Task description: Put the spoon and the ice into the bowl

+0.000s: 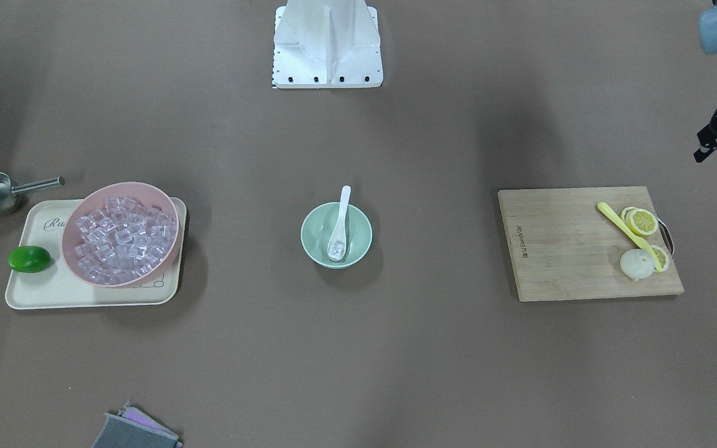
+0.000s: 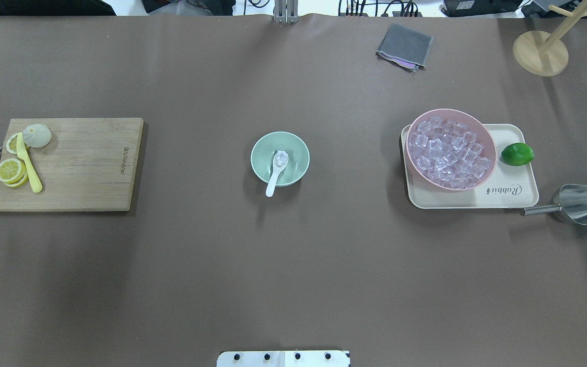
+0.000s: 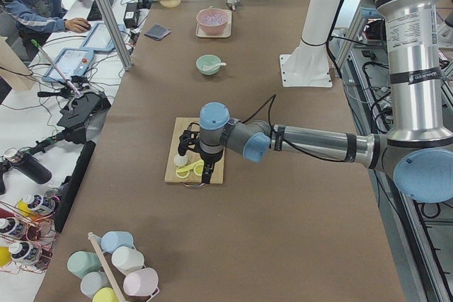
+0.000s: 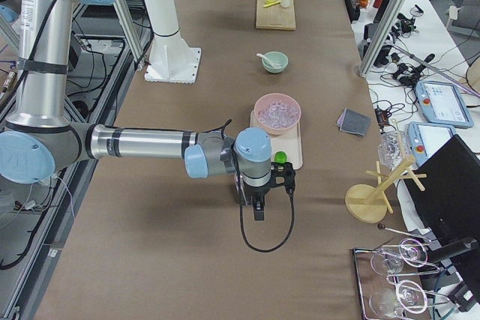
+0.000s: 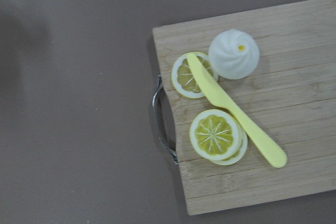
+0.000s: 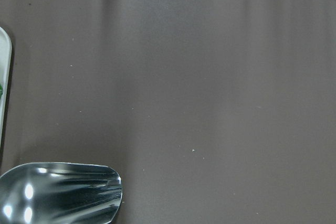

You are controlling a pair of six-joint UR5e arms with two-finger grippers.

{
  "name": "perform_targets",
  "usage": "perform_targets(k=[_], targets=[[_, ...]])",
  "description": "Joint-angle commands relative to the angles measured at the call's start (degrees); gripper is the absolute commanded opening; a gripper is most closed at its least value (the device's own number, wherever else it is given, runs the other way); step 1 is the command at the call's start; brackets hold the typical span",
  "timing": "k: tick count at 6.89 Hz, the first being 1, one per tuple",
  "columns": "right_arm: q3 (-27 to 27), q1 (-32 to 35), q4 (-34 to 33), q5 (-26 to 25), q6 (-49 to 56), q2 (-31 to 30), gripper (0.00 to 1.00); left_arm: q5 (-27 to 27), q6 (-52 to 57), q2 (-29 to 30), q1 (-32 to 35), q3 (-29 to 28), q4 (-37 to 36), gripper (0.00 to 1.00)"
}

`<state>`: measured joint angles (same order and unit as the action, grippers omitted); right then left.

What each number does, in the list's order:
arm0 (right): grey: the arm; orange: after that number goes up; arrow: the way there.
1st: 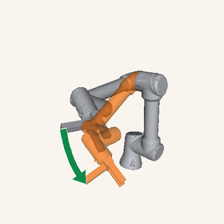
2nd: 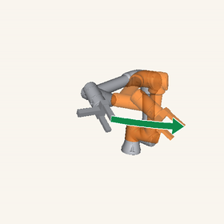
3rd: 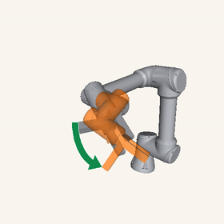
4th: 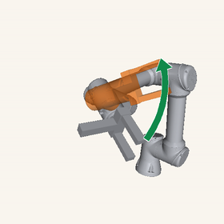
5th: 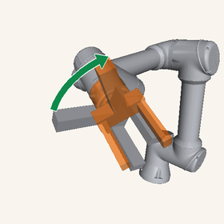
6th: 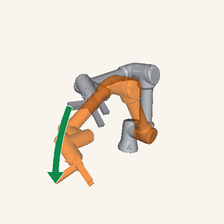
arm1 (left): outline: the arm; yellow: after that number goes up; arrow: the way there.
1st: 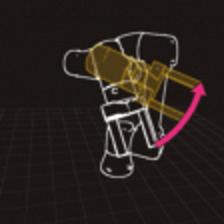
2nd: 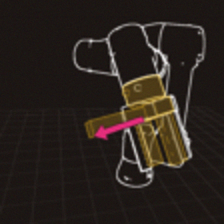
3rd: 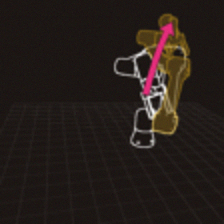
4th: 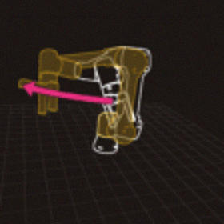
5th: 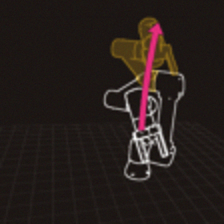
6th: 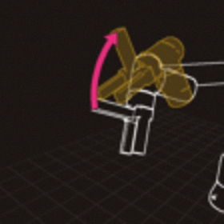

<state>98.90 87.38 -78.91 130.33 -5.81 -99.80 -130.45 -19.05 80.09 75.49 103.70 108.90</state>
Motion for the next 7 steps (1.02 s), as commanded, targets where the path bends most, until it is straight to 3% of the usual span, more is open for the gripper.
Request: perform_targets(k=[1, 7], targets=[[-0.02, 0.33, -0.1, 0.27, -0.34, -0.66, 1.0, -0.68, -0.37, -0.11, 2.64, -0.25, -0.26, 0.98], [1.83, 0.33, 0.34, 1.86, 0.0, -0.75, 1.0, -3.06, 0.07, -0.55, 2.83, 0.55, -0.44, 0.98]])
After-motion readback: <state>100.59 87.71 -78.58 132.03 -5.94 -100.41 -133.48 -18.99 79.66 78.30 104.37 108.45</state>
